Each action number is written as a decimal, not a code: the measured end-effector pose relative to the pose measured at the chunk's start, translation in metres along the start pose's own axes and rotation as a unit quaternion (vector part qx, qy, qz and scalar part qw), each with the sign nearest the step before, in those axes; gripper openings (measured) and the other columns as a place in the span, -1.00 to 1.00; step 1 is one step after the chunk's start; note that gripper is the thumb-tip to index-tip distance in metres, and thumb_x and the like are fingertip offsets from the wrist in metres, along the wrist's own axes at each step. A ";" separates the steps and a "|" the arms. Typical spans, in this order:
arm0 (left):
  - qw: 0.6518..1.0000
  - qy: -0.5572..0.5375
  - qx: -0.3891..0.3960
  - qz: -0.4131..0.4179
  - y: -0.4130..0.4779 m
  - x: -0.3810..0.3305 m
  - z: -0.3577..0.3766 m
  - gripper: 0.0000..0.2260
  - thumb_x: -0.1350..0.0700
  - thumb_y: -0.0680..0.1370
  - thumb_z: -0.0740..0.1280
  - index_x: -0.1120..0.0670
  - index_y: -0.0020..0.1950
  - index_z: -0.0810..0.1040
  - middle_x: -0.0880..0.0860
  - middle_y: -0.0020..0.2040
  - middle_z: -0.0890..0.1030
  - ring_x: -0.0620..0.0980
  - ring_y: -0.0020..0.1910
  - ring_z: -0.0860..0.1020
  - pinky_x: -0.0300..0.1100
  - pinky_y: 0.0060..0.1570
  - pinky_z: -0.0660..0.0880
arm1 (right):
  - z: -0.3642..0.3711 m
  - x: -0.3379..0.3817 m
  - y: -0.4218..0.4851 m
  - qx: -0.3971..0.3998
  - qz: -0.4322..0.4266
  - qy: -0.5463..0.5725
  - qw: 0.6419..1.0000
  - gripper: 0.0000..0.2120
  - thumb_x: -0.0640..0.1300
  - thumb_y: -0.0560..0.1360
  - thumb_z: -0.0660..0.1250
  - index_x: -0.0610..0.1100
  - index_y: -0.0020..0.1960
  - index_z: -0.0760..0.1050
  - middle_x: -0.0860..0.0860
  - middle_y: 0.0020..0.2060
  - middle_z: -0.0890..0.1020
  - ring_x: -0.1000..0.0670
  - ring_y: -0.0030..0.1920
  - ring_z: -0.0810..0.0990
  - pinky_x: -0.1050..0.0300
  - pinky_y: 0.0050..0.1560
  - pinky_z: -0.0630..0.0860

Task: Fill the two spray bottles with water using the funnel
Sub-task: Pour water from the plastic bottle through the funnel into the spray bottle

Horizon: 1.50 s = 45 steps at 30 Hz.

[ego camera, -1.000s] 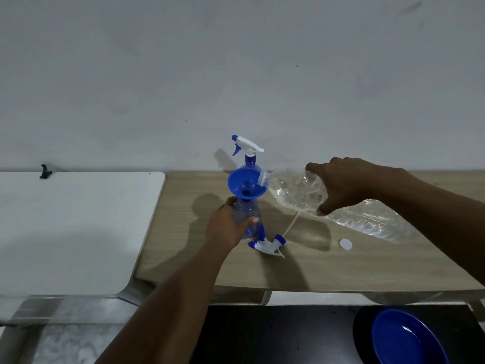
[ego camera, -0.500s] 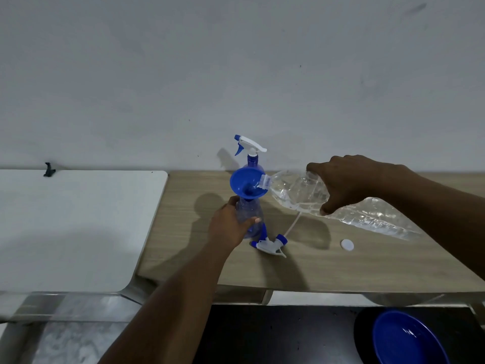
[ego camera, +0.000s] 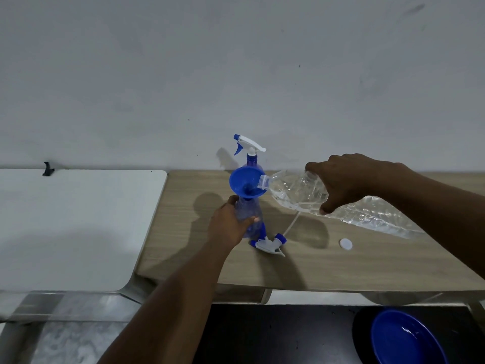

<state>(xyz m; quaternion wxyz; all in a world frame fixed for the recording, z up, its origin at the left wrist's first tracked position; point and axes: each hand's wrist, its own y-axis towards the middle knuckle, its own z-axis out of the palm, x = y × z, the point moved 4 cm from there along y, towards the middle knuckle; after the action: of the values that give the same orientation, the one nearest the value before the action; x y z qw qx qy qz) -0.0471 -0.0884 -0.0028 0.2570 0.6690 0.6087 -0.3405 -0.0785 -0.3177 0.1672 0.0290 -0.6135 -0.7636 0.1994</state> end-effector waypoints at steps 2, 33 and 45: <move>1.000 0.004 0.000 0.002 0.000 0.000 0.000 -0.44 -0.10 0.38 0.54 -0.02 0.30 0.44 -0.04 0.02 0.63 0.01 -0.01 0.62 0.01 0.06 0.58 | 0.000 0.000 -0.001 0.001 0.000 -0.001 1.000 -0.24 0.31 0.26 0.51 0.02 0.30 0.31 0.14 -0.29 0.42 -0.08 -0.02 0.54 0.01 -0.08 0.52; 1.000 -0.018 0.000 0.023 -0.003 -0.001 -0.001 -0.47 -0.07 0.43 0.52 0.02 0.32 0.43 -0.07 -0.05 0.60 -0.01 -0.07 0.61 -0.10 -0.01 0.54 | 0.115 -0.004 -0.005 -0.379 0.206 0.510 0.744 -0.24 0.19 0.21 0.64 -0.01 0.23 0.34 0.04 -0.03 0.66 -0.03 0.01 0.65 -0.09 0.13 0.58; 1.000 -0.010 -0.007 0.028 -0.004 0.005 -0.003 -0.45 -0.11 0.39 0.54 -0.01 0.30 0.45 -0.13 -0.10 0.58 -0.04 -0.10 0.61 -0.17 -0.08 0.52 | 0.142 -0.004 -0.009 -0.330 0.214 0.602 0.695 0.05 0.29 0.15 0.63 0.04 0.44 0.15 -0.02 0.34 0.48 -0.07 0.30 0.51 -0.08 0.24 0.54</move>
<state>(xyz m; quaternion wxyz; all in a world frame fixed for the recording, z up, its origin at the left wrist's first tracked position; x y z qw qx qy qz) -0.0508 -0.0825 -0.0041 0.2770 0.6804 0.5897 -0.3355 -0.1270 -0.3612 0.0404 0.2346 -0.7196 -0.4473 -0.4766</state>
